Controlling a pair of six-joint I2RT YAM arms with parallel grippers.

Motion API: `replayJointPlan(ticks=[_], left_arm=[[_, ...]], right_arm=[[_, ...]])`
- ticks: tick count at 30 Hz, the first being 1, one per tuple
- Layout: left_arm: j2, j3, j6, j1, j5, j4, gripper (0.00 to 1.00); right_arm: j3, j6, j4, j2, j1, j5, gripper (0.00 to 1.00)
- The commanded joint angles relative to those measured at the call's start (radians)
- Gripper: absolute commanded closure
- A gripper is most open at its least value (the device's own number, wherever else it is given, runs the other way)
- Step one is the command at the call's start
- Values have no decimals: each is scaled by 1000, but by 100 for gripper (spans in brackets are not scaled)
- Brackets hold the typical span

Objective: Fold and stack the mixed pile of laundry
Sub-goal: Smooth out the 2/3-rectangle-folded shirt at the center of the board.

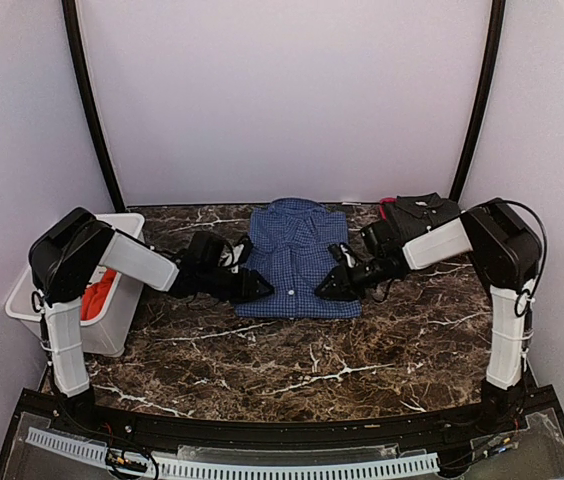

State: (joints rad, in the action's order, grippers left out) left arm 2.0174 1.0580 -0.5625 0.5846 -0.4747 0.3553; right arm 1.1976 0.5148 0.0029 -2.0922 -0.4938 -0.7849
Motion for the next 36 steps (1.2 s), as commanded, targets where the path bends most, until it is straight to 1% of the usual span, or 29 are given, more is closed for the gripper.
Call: replayJointPlan(ticks=[1, 3, 6, 7, 8, 9, 11, 12, 14, 17, 21, 28, 33, 36], left_arm=[[-79, -196, -69, 120, 30, -36, 47], [-132, -267, -93, 166, 41, -30, 47], [-265, -357, -126, 179, 26, 13, 46], [-329, -364, -108, 179, 26, -12, 45], [-360, -355, -90, 178, 47, -51, 42], [-415, -320, -52, 177, 95, -147, 41], [-473, -279, -21, 155, 124, -224, 39], [-488, -269, -13, 128, 120, -235, 38], [-516, -242, -17, 79, 121, -273, 39], [-515, -235, -12, 18, 131, -292, 39], [-468, -210, 17, -34, 149, -310, 38], [-342, -144, 20, -48, 122, -292, 40], [-302, -148, 13, -48, 117, -282, 41], [-282, -147, 16, -48, 119, -272, 42]], right_arm=[[-213, 14, -44, 115, -16, 47, 72], [-318, 15, -23, 193, -32, 30, 73], [-413, -10, -39, 338, -41, 6, 71], [-423, -21, -55, 399, -39, 7, 70], [-420, -33, -78, 452, -35, 25, 69], [-408, -41, -102, 504, -29, 52, 67], [-345, -67, -153, 564, -9, 113, 66], [-313, -84, -179, 569, 5, 153, 66], [-230, -135, -234, 537, 32, 222, 66], [-112, -186, -286, 429, 59, 288, 66], [7, -225, -323, 286, 69, 306, 67], [81, -249, -319, 166, 71, 307, 67], [105, -266, -322, 120, 72, 300, 68], [115, -269, -321, 104, 73, 300, 70]])
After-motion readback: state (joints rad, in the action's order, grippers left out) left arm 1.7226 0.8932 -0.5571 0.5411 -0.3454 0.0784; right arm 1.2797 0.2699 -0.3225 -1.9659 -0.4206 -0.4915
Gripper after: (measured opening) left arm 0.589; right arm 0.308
